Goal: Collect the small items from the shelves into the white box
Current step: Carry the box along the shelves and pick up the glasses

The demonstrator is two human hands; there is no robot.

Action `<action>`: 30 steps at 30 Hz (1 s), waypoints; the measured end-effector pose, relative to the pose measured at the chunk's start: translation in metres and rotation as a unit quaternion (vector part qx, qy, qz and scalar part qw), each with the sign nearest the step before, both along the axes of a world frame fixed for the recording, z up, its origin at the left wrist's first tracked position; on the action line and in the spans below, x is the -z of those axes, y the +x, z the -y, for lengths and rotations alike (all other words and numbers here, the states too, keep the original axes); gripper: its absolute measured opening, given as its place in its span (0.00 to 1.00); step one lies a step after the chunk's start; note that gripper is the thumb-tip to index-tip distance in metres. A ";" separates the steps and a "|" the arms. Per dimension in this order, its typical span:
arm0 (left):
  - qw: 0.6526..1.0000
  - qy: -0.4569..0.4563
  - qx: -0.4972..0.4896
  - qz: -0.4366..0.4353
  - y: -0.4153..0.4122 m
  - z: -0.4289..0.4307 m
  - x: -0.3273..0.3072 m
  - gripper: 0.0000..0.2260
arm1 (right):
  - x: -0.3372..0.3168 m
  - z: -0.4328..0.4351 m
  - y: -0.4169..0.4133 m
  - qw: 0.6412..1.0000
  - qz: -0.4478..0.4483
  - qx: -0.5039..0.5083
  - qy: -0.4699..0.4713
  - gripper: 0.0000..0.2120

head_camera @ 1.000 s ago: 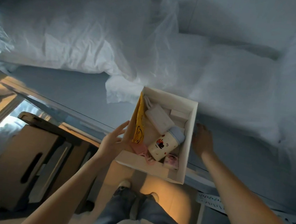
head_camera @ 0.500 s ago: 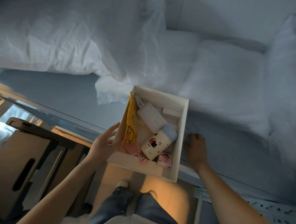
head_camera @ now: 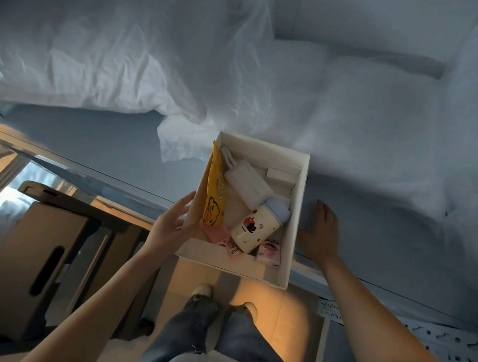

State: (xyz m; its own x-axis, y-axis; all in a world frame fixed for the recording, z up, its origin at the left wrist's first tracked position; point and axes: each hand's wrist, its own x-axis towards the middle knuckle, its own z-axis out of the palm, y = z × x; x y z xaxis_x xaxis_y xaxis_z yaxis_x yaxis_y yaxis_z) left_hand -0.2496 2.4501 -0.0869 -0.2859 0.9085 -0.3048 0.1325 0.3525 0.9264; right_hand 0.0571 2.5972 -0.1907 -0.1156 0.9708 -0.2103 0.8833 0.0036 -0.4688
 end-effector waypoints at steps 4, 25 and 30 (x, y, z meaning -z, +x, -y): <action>1.000 -0.005 0.005 -0.004 -0.001 0.002 0.002 0.27 | 0.005 0.000 0.005 1.000 0.013 0.006 0.016 0.39; 0.999 -0.027 0.023 -0.019 -0.002 -0.001 -0.003 0.28 | -0.048 0.017 0.025 0.991 -0.064 0.056 0.108 0.27; 0.998 -0.020 0.047 -0.020 -0.007 0.001 -0.003 0.30 | -0.112 0.025 0.005 0.959 -0.181 0.061 0.208 0.25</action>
State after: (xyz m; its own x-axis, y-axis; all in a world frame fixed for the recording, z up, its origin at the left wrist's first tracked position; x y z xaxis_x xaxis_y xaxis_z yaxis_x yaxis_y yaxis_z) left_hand -0.2571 2.4492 -0.0842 -0.2124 0.9194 -0.3310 0.2033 0.3729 0.9053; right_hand 0.0624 2.5725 -0.0783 0.0122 0.9728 0.2313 0.6687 0.1641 -0.7252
